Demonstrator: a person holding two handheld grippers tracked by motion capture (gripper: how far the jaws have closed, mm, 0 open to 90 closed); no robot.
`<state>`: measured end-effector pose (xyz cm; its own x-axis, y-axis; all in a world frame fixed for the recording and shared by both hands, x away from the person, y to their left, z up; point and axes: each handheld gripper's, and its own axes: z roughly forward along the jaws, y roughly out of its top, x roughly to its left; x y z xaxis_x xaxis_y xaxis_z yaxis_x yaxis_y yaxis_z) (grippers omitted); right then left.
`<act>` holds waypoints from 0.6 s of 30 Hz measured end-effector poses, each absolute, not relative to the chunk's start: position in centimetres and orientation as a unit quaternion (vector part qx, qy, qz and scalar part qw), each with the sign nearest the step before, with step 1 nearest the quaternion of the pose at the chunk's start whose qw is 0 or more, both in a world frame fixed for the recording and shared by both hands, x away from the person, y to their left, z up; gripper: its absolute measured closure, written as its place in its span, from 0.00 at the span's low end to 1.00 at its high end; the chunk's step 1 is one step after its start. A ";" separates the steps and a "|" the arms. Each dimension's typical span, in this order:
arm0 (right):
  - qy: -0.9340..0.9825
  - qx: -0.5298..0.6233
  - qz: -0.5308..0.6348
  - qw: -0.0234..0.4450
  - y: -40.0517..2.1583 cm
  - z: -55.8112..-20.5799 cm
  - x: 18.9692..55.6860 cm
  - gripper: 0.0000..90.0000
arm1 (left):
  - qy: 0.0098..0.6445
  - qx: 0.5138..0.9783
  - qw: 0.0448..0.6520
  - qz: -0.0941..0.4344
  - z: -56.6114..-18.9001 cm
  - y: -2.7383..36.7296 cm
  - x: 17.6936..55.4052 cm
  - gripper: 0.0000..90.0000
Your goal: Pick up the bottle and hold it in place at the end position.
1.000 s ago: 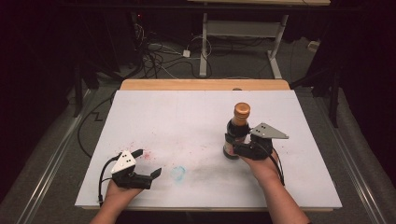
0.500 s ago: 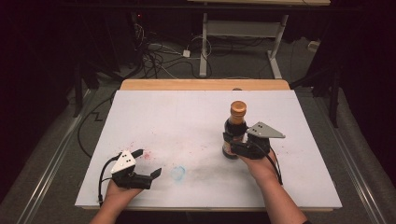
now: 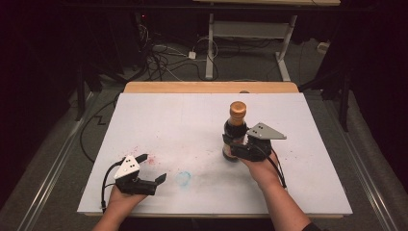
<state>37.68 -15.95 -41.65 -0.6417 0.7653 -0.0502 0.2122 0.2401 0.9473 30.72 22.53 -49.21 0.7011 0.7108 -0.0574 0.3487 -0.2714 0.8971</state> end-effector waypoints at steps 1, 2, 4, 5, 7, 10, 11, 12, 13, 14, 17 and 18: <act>0.741 0.330 0.522 0.265 -15.8 -41.6 37.7 0.36 | 0.341 0.776 0.498 0.182 -49.2 22.5 30.7 0.00; 0.741 0.330 0.522 0.265 -15.8 -41.6 37.7 0.36 | 0.341 0.776 0.498 0.182 -49.2 22.5 30.7 0.00; 0.741 0.327 0.524 0.263 -15.5 -41.6 37.9 0.36 | 0.341 0.776 0.498 0.182 -49.2 22.5 30.7 0.00; 0.742 0.325 0.524 0.263 -15.1 -41.5 38.1 0.36 | 0.341 0.776 0.499 0.182 -49.2 22.6 30.7 0.00; 0.743 0.323 0.525 0.262 -14.7 -41.4 38.3 0.36 | 0.341 0.776 0.499 0.182 -49.2 22.6 30.7 0.00; 0.744 0.316 0.527 0.264 -14.2 -41.3 38.6 0.36 | 0.341 0.776 0.499 0.181 -49.2 22.6 30.7 0.00; 0.744 0.317 0.527 0.263 -13.9 -41.3 38.7 0.36 | 0.341 0.776 0.499 0.181 -49.2 22.6 30.7 0.00; 0.744 0.315 0.528 0.261 -13.7 -41.3 38.8 0.36 | 0.341 0.775 0.499 0.181 -49.2 22.6 30.7 0.00; 0.744 0.315 0.528 0.261 -13.5 -41.3 38.9 0.36 | 0.341 0.775 0.500 0.181 -49.2 22.6 30.7 0.00; 0.744 0.315 0.529 0.260 -13.3 -41.3 39.1 0.36 | 0.341 0.775 0.500 0.181 -49.2 22.6 30.7 0.00; 0.744 0.315 0.529 0.259 -12.7 -41.3 39.5 0.36 | 0.341 0.775 0.501 0.180 -49.2 22.6 30.7 0.00; 0.745 0.313 0.529 0.258 -12.6 -41.3 39.6 0.36 | 0.342 0.774 0.502 0.180 -49.2 22.6 30.7 0.00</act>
<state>39.64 -12.59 -41.32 -0.6701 0.7404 -0.0529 0.1934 0.2430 0.9506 30.73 22.61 -49.21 0.7018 0.7095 -0.0639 0.3482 -0.2634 0.8996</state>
